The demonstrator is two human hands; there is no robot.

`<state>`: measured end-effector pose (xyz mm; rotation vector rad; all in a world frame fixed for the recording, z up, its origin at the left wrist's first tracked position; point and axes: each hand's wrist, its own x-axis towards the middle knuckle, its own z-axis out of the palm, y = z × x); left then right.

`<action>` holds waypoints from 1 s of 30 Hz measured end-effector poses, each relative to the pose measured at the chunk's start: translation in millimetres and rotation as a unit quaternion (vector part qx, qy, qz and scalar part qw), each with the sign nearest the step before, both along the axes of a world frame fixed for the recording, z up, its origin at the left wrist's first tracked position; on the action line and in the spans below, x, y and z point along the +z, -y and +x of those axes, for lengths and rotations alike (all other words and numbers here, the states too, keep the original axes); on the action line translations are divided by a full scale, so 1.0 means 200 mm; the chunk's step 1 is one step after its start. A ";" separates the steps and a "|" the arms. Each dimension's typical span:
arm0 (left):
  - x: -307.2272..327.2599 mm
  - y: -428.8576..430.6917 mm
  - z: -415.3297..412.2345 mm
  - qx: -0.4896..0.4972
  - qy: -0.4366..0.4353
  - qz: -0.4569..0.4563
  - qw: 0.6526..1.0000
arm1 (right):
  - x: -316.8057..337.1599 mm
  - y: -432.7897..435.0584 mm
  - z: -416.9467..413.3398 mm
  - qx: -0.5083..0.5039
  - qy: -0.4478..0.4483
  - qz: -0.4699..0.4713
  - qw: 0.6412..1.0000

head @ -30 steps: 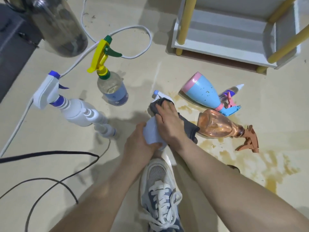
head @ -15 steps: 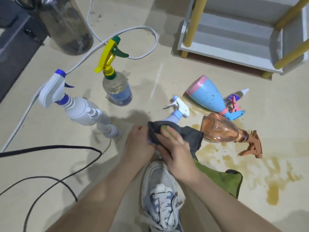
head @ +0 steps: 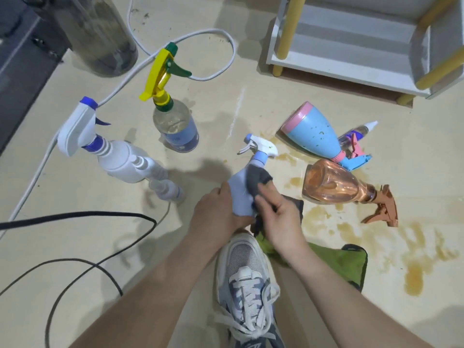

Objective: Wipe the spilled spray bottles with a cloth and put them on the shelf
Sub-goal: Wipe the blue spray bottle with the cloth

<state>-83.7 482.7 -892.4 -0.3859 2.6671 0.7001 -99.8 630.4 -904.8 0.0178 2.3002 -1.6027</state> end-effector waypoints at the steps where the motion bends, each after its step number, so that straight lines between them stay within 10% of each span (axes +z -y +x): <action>1: 0.00 0.01 0.00 -0.008 0.004 -0.012 1.000 | 0.02 0.02 0.09 0.050 -0.042 0.025 0.998; 15: 0.07 0.01 -0.09 -0.018 0.094 0.091 0.991 | 0.06 0.01 0.10 -0.060 0.056 0.083 0.993; 22: 0.09 -0.01 -0.07 0.075 0.137 0.137 0.978 | 0.09 0.03 0.05 -0.079 0.139 -0.119 0.980; 26: 0.14 -0.05 -0.02 0.293 0.113 0.375 0.872 | 0.12 0.03 -0.06 -0.080 0.172 -0.157 0.969; 30: 0.20 -0.08 -0.05 0.429 0.091 0.556 0.707 | 0.27 0.00 0.18 0.071 -0.052 0.012 0.996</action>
